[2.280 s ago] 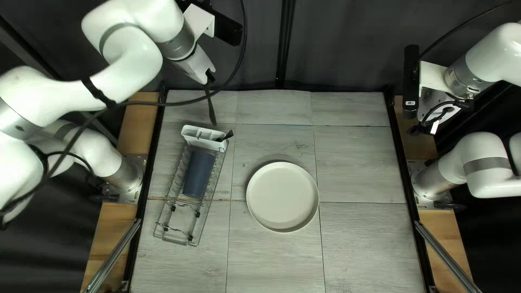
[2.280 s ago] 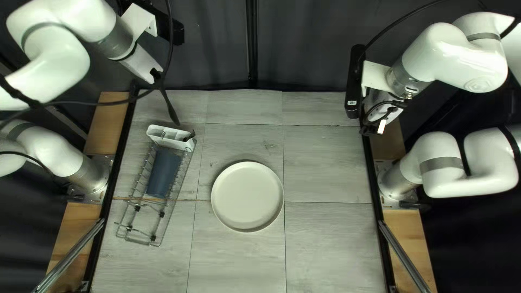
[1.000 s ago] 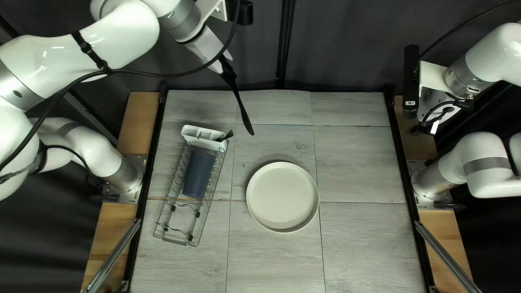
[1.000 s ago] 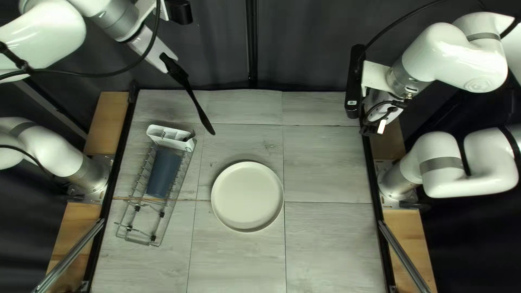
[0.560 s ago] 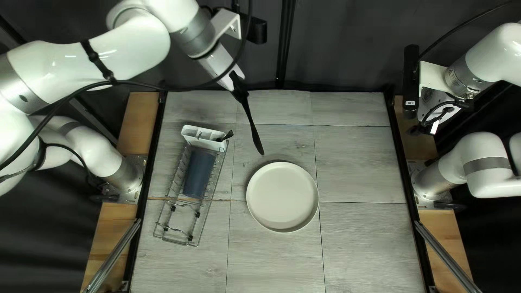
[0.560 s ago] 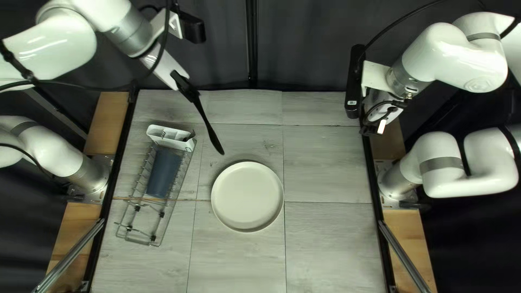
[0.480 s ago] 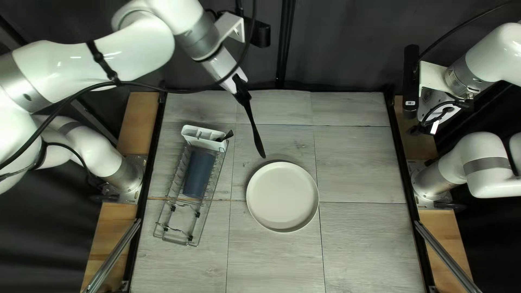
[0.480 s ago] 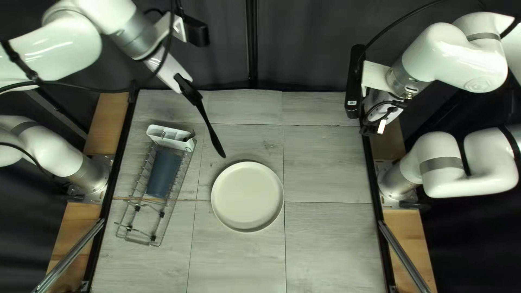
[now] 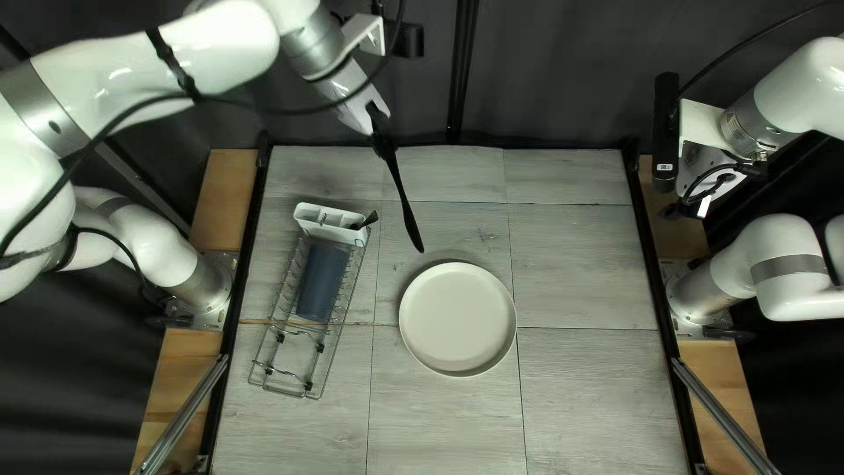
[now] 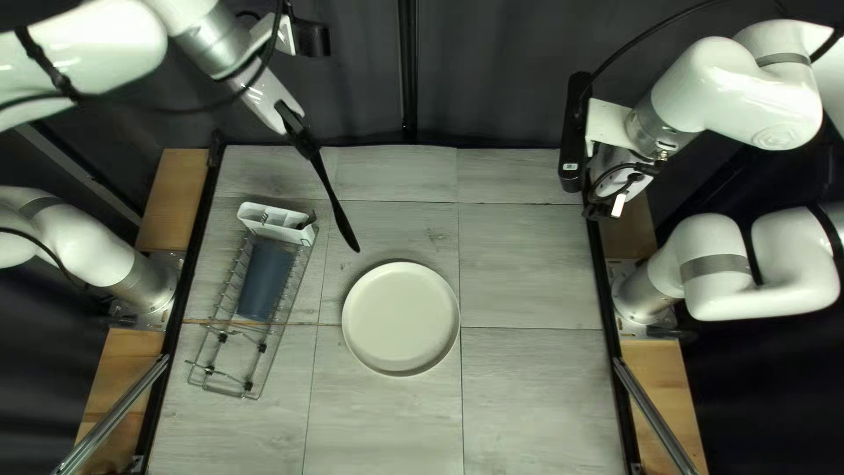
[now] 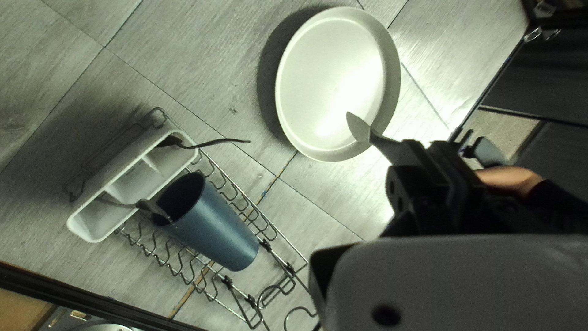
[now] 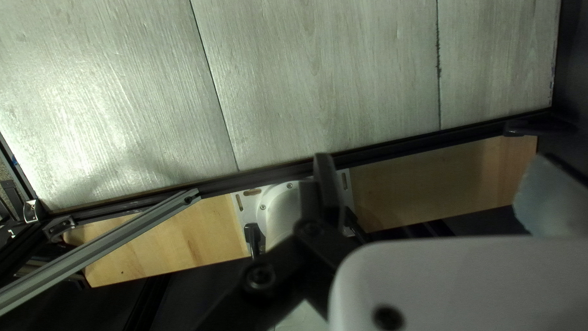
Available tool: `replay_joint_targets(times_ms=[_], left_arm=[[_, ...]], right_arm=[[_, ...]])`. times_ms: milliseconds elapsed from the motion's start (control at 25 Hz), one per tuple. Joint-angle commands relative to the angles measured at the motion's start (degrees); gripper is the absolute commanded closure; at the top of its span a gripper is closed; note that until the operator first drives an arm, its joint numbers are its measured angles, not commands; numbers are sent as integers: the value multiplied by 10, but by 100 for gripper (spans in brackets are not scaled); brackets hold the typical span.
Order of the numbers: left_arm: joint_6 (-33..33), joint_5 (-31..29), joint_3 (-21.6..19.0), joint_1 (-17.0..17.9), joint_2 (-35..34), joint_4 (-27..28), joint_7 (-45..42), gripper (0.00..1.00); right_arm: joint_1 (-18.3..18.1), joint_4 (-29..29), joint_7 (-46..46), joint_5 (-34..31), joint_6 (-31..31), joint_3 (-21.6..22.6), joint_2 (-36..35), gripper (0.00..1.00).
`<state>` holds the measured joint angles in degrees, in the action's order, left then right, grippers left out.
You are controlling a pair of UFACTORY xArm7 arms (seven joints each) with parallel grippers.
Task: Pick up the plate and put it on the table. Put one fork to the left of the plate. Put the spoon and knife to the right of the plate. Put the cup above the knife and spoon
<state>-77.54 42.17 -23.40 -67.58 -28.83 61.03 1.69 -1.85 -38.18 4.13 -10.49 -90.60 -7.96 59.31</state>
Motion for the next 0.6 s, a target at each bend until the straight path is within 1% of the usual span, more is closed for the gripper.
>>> replay_joint_targets(times_ms=[40,120,320,480,600], left_arm=[[-10,13,23,-5,-2,-2,2,100],[-13,15,28,-7,-1,1,1,100],[-34,19,62,-17,0,6,11,100],[-50,29,95,-24,-16,-11,25,100],[-54,36,112,-28,-29,-29,30,100]], right_arm=[[0,0,0,0,0,0,0,0],[0,0,0,0,0,0,0,0],[0,0,0,0,0,0,0,0],[0,0,0,0,0,0,0,0],[0,0,0,0,0,0,0,0]])
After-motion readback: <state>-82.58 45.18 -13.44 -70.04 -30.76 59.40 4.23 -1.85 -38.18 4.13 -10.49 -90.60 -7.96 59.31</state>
